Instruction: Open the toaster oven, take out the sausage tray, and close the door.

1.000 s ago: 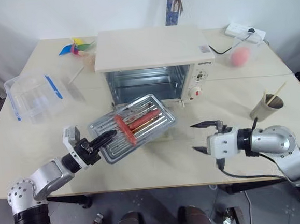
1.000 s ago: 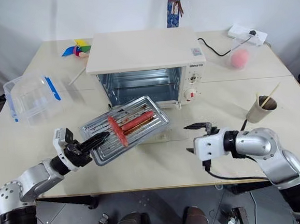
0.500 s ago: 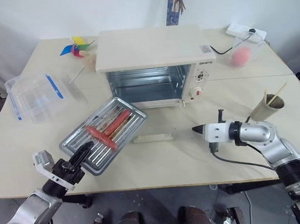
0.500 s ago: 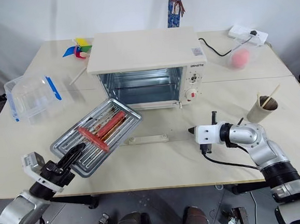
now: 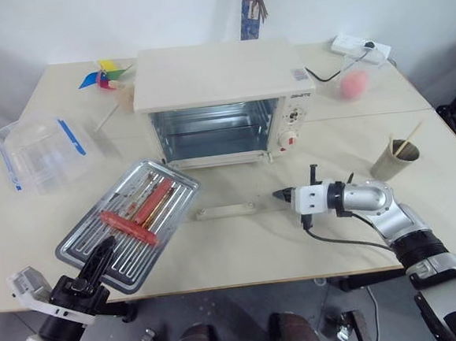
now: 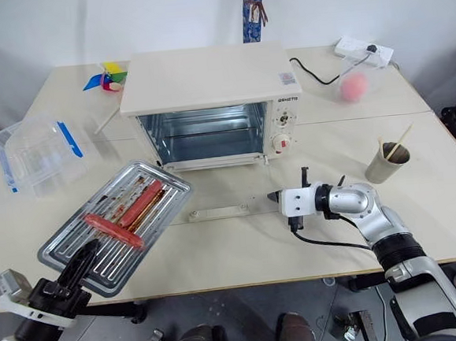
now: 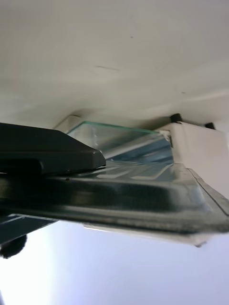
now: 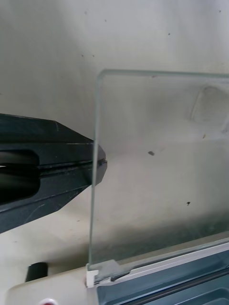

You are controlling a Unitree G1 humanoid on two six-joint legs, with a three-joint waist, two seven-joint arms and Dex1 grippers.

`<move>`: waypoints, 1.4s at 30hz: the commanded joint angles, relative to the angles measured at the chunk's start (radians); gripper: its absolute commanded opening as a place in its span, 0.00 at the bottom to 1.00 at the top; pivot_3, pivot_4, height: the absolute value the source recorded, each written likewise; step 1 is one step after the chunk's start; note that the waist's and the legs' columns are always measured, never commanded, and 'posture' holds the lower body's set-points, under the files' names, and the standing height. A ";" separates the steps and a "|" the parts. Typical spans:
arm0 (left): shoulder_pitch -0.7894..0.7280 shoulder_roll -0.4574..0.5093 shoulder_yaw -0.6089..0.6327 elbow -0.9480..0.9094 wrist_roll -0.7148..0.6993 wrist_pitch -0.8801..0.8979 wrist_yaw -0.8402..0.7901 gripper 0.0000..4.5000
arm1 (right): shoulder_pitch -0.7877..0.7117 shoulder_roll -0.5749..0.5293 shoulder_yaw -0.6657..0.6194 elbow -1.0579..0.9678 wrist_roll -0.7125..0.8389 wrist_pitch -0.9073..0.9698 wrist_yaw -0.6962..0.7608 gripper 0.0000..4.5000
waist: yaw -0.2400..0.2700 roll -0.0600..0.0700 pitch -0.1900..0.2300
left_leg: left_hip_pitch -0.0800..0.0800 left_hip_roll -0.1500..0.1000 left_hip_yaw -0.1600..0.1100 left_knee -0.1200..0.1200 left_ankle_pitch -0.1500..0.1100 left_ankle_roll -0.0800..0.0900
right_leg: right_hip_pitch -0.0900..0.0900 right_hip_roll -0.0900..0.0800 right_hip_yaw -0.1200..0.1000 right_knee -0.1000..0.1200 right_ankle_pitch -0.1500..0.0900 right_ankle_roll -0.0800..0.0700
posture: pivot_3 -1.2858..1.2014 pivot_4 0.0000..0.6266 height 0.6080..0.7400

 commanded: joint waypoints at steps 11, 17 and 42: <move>0.117 -0.035 0.126 -0.063 -0.031 -0.152 -0.057 0.00 | -0.023 0.013 -0.004 -0.013 0.085 0.017 0.120 0.01 | 0.004 0.000 0.000 | 0.000 0.000 0.001 0.001 -0.001 0.001 | 0.000 0.000 0.001 -0.004 0.000 0.000 | 0.52 0.24 1.00; 0.144 -0.047 0.157 -0.064 -0.031 -0.161 -0.067 0.00 | -0.038 -0.011 -0.025 -0.076 0.155 0.093 0.214 0.01 | 0.004 0.000 0.000 | -0.001 0.000 0.001 0.001 -0.002 0.002 | 0.000 0.000 0.002 -0.004 0.000 0.000 | 0.52 0.24 1.00; 0.123 0.087 0.023 0.016 -0.031 -0.023 -0.098 0.00 | -0.509 0.034 -0.131 0.128 0.249 0.334 0.251 0.01 | 0.002 0.002 0.001 | -0.002 0.001 0.002 0.002 -0.003 0.002 | -0.003 0.001 0.004 -0.001 0.000 0.000 | 0.52 0.24 1.00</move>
